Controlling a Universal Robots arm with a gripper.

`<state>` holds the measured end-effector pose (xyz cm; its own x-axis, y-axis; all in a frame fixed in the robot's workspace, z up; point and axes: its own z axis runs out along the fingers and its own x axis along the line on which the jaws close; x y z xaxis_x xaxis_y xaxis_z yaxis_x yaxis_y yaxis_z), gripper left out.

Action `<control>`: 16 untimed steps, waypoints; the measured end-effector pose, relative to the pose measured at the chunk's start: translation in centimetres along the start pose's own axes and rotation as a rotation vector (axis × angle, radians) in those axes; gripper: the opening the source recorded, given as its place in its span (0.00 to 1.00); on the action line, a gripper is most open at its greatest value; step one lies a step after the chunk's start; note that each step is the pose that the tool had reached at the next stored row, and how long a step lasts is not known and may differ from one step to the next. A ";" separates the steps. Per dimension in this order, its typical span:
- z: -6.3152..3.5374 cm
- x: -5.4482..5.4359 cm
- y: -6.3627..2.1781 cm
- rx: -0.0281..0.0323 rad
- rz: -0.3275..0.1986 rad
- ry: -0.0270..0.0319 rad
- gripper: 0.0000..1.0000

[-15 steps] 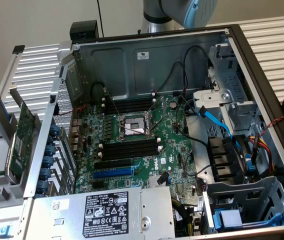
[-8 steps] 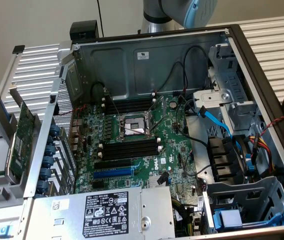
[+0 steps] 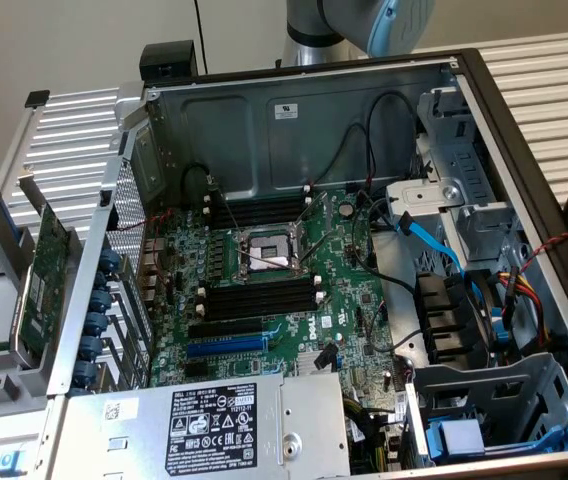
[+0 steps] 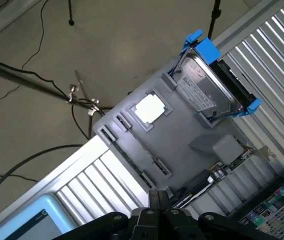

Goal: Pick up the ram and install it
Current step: 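Pick up the ram and move it above insertion slot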

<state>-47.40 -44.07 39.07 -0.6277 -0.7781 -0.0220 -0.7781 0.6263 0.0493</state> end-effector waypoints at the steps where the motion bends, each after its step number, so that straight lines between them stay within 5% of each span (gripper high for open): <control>1: 0.00 0.0 0.00 -0.0004 -0.018 0.0009 0.11; 16: 0.02 0.0 -0.01 -0.0064 -0.291 0.0144 0.11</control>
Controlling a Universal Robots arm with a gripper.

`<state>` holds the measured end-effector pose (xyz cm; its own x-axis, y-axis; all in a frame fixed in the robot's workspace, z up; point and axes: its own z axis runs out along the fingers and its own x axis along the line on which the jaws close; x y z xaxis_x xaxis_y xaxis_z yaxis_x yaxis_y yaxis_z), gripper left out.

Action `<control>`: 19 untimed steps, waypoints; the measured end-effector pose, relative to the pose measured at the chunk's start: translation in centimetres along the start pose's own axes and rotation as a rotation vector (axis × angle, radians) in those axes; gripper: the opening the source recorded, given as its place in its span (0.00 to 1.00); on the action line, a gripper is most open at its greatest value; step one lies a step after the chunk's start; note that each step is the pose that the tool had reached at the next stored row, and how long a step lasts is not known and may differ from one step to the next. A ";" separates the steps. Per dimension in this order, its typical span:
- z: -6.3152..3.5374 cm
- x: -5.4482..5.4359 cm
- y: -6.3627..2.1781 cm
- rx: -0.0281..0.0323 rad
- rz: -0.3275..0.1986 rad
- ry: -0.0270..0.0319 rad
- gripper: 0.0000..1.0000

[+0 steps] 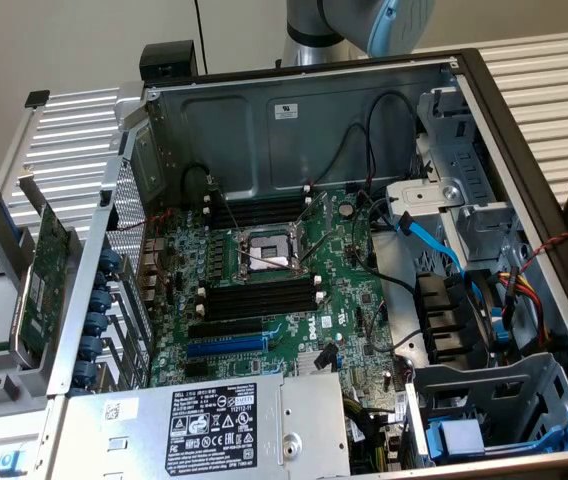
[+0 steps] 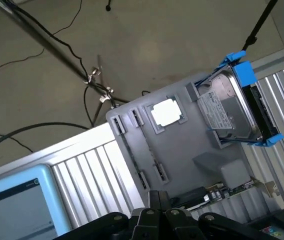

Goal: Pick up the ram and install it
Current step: 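Pick up the ram and move it above insertion slot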

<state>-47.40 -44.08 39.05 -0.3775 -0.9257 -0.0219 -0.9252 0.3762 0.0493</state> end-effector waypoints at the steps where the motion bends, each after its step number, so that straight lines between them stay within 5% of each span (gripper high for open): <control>1: 0.00 0.0 0.01 -0.0004 -0.019 0.0009 0.11; 19: 0.03 0.0 0.01 -0.0072 -0.343 0.0180 0.11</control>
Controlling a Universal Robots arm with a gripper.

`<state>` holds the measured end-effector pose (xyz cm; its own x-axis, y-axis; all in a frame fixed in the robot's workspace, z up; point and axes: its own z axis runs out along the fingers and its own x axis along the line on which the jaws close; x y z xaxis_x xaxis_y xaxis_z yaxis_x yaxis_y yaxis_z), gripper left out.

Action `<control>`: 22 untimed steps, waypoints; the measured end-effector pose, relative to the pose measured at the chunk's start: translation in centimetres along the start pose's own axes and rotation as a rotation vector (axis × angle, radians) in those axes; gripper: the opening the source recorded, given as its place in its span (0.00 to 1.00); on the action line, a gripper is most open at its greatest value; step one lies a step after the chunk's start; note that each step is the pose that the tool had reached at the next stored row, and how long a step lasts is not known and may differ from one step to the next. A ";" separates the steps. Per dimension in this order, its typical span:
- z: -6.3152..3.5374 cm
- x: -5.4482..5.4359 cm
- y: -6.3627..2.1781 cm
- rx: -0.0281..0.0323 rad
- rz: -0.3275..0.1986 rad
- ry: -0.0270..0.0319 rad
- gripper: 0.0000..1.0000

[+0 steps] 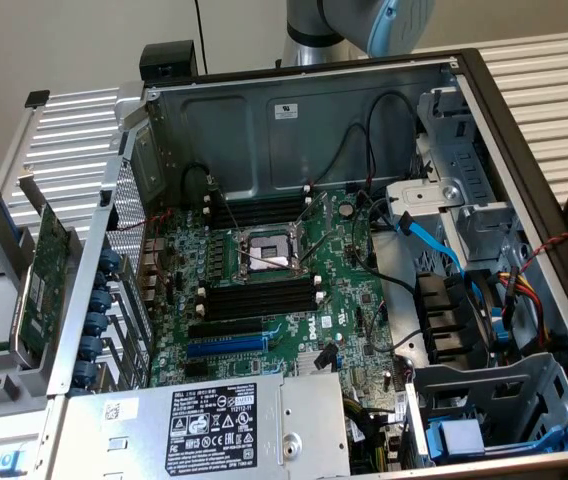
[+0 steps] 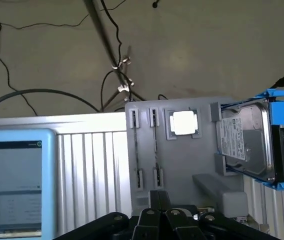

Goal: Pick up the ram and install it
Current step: 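Pick up the ram and move it above insertion slot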

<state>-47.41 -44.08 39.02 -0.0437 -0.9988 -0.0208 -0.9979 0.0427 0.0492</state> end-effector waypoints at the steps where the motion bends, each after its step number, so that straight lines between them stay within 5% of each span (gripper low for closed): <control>1: 0.00 0.0 0.00 -0.0001 -0.008 0.0003 0.11; 8: 0.00 0.0 0.02 0.0036 -0.009 0.0004 0.11; 12: 0.10 0.0 0.21 0.0375 -0.010 -0.0010 0.11; 14: 0.15 0.0 0.23 0.0441 -0.010 -0.0012 0.11; 22: 0.70 0.0 0.36 0.0471 -0.010 -0.0013 0.11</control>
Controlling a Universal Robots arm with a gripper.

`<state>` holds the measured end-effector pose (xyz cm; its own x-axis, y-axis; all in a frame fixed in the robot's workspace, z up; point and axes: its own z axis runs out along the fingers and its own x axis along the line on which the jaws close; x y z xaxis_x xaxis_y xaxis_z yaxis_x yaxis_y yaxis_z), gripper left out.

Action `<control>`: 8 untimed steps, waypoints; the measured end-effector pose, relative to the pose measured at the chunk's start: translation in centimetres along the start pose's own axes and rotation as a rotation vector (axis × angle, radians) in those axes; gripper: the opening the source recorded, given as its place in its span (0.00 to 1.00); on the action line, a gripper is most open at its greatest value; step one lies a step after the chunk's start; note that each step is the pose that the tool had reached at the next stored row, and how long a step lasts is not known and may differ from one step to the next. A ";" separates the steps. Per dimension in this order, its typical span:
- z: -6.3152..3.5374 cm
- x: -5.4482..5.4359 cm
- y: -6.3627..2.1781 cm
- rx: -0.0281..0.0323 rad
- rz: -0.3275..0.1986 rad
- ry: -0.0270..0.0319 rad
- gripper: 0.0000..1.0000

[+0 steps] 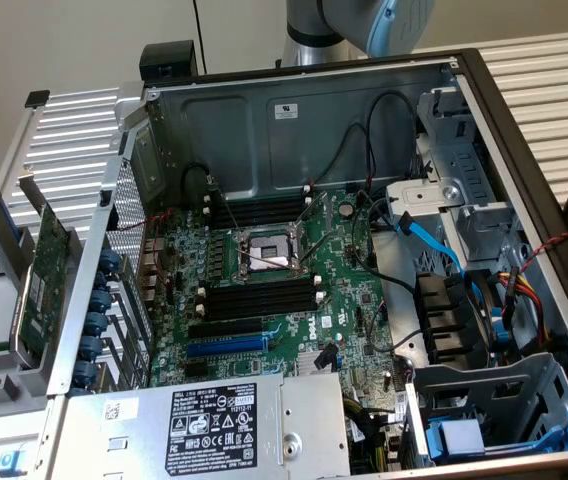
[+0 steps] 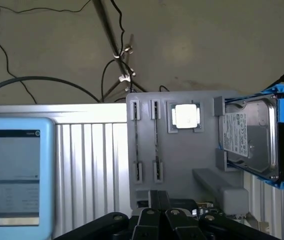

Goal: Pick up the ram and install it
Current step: 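Pick up the ram and move it above insertion slot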

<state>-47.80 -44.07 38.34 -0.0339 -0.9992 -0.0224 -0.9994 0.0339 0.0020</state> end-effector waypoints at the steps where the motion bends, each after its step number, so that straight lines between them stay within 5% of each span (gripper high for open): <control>1: 0.07 0.0 0.00 0.0000 0.000 0.0000 0.11; 8: 0.66 0.0 0.00 0.0000 0.000 0.0002 0.11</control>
<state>-47.80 -44.07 37.68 -0.0338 -0.9992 -0.0223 -0.9994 0.0338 0.0020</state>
